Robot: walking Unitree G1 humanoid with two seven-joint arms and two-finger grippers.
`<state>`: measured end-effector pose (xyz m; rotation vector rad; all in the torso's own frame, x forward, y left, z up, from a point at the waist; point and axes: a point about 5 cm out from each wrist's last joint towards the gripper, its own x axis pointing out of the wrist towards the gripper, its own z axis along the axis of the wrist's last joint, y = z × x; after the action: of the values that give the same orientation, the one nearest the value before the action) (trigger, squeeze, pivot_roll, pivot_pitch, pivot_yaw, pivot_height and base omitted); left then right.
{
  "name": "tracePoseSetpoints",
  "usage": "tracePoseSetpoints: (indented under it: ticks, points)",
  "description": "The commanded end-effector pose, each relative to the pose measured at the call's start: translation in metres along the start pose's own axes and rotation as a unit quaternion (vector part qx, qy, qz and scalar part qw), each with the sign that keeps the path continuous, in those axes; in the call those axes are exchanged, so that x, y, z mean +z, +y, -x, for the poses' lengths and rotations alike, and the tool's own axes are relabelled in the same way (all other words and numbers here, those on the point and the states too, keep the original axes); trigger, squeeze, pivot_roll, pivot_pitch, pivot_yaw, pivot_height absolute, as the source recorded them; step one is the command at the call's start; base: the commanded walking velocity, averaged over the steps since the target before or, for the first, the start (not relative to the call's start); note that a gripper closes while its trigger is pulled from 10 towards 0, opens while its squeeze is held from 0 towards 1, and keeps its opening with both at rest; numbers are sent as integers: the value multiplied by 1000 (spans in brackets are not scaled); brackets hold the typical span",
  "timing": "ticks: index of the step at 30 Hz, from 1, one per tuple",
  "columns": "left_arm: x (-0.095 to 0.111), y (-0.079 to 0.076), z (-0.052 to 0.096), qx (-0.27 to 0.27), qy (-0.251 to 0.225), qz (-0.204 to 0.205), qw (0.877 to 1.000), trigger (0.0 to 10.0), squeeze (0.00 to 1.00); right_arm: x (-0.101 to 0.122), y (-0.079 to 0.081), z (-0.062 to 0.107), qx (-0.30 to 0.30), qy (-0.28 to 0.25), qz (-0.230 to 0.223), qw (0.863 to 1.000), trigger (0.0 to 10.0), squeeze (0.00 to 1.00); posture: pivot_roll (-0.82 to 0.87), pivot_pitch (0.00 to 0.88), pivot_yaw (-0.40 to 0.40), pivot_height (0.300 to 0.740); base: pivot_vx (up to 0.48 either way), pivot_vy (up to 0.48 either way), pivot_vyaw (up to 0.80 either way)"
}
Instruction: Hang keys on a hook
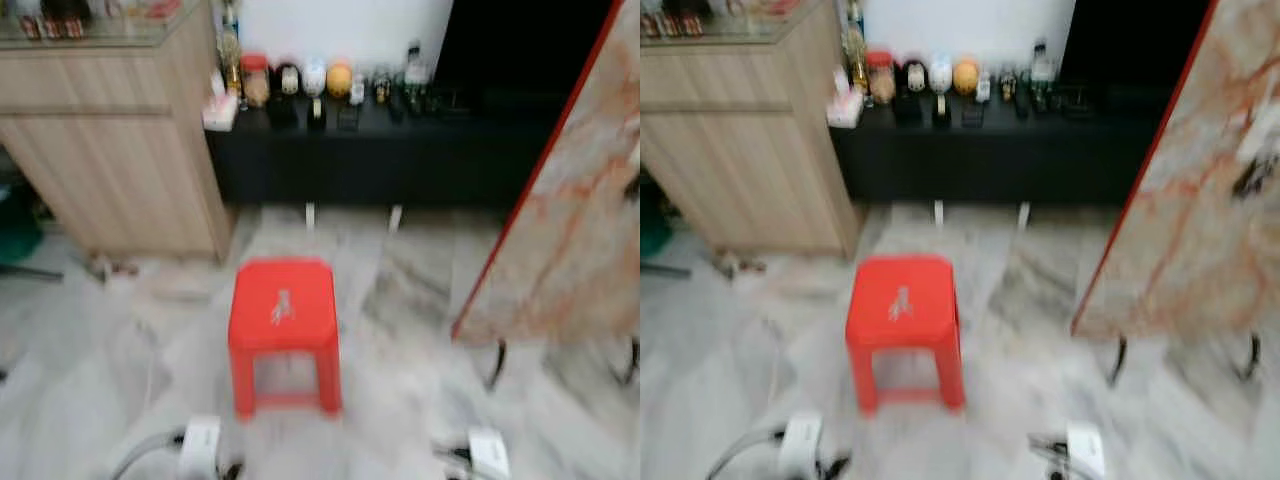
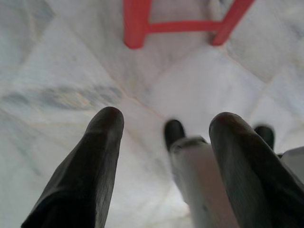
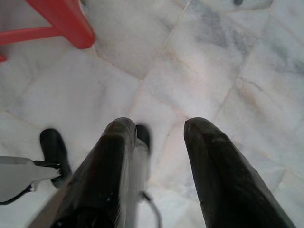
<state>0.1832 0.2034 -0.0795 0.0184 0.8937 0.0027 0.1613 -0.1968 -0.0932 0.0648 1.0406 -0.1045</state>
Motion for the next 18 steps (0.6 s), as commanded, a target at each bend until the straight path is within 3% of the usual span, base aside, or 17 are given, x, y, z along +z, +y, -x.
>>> tracePoseSetpoints:
  ticks: [1,18]
  points:
    - [-1,-5,-1,-7,5,-3,1000,10000,0,-3,-7,1,-9,7,7,1000,10000,0,-66,31,-14,740,0,322,0]
    - [-3,-6,0,-8,7,-4,1000,10000,0,-4,-7,1,-7,9,16,1000,10000,0,-64,17,-16,740,0,319,0]
